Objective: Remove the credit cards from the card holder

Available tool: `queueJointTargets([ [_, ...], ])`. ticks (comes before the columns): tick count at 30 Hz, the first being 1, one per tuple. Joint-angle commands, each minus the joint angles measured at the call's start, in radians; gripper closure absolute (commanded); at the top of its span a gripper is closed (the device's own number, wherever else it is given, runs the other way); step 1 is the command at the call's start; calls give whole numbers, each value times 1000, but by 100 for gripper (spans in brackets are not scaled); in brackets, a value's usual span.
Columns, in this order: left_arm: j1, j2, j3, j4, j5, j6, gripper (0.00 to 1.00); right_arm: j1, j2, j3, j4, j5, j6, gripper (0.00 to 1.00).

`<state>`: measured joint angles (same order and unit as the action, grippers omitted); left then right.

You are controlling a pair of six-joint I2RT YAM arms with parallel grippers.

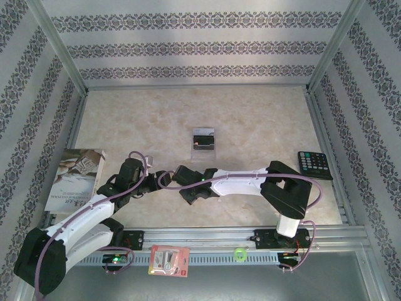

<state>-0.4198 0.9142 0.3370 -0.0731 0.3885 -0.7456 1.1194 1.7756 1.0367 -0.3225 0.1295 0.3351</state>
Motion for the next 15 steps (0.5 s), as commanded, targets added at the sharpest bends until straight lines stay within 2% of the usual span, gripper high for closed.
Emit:
queueJointTargets([
  [1,-15,28,-10,84,35,-9,39,-22,-62,-26,101,-55,73,100],
  [7,-82,113,-4,151,15,-20,54,-46,-123,-84,172,-79,154,100],
  [15,-167,289,42,246,-10,-18,93,-59,-149,-138,221,-107,193,100],
])
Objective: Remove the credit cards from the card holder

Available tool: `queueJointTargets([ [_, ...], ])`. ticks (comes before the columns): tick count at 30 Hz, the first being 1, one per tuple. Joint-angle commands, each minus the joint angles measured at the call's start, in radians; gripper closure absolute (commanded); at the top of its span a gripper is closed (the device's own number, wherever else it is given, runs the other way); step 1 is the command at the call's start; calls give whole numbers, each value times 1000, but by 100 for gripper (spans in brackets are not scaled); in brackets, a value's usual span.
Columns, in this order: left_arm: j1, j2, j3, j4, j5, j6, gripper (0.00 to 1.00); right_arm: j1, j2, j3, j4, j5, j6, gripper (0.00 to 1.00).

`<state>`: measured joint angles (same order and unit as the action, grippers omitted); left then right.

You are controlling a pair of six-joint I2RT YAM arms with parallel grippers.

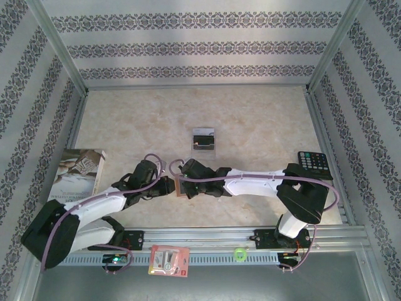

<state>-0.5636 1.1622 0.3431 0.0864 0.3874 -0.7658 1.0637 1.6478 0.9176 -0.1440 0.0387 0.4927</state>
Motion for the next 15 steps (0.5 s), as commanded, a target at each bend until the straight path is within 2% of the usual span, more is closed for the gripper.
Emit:
queueJointTargets([
  [1,-33,65,44,95,-6,2,96,-4,-22,-23,47,-16,41,100],
  [3,-53,105,60,112,-6,4,100,-4,-22,-25,50,-19,41,100],
  [9,-85,166,95,111,-12,11,100,-4,-21,-22,52,-22,43,100],
  [15,-89,200,115,34,-54,21,100,-4,-29,-32,50,-11,53,100],
])
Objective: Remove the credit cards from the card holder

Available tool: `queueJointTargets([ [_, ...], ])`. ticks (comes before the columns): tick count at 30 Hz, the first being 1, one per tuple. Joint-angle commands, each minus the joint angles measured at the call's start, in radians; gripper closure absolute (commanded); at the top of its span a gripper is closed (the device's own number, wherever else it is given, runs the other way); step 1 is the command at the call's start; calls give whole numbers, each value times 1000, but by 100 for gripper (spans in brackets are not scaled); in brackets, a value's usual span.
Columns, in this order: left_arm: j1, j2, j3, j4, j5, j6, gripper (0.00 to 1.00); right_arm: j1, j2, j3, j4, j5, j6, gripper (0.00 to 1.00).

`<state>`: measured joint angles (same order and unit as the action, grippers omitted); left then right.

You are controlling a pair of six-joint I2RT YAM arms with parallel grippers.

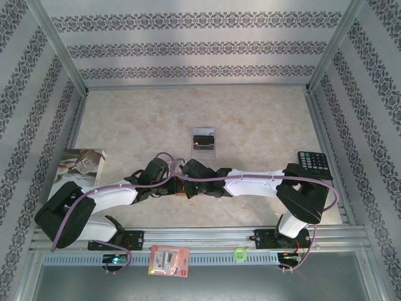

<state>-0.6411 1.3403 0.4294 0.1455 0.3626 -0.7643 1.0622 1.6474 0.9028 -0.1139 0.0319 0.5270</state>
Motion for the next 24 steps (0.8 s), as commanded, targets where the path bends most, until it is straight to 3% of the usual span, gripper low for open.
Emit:
queueJointTargets([
  [1,-12,35,30,-32,-28,23,100,-2,-32,-19,19,-4,23,100],
  [24,-10,110,32,-67,1,61,100,-1,-124,-106,8,92,100,100],
])
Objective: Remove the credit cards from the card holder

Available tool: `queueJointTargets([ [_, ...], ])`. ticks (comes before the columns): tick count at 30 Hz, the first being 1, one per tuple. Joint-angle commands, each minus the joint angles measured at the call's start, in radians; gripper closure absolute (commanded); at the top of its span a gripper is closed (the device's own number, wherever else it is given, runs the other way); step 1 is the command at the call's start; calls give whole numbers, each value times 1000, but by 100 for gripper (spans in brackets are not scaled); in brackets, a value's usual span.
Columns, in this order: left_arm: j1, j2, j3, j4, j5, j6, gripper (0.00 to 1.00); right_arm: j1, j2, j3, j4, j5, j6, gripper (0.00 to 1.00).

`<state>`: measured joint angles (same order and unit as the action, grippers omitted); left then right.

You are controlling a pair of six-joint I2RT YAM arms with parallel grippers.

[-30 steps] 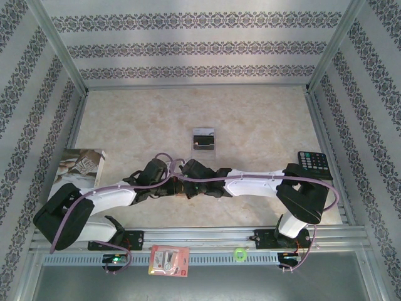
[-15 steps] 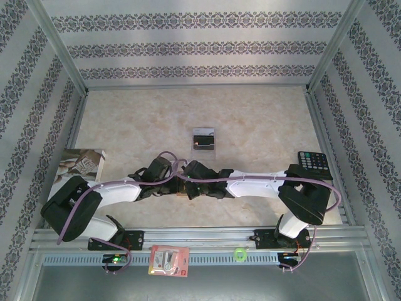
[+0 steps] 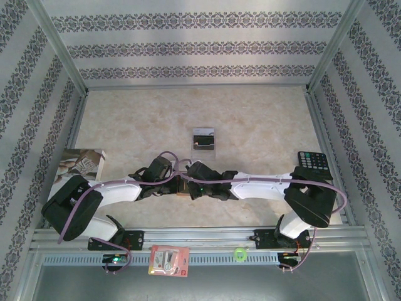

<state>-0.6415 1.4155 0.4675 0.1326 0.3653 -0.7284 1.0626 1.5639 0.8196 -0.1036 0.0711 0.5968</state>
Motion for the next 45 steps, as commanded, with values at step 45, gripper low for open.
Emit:
queueJointTargets([
  [45,-66,-68,110,-148,82,42,100,-153,-200,-101,-206,119,130,81],
])
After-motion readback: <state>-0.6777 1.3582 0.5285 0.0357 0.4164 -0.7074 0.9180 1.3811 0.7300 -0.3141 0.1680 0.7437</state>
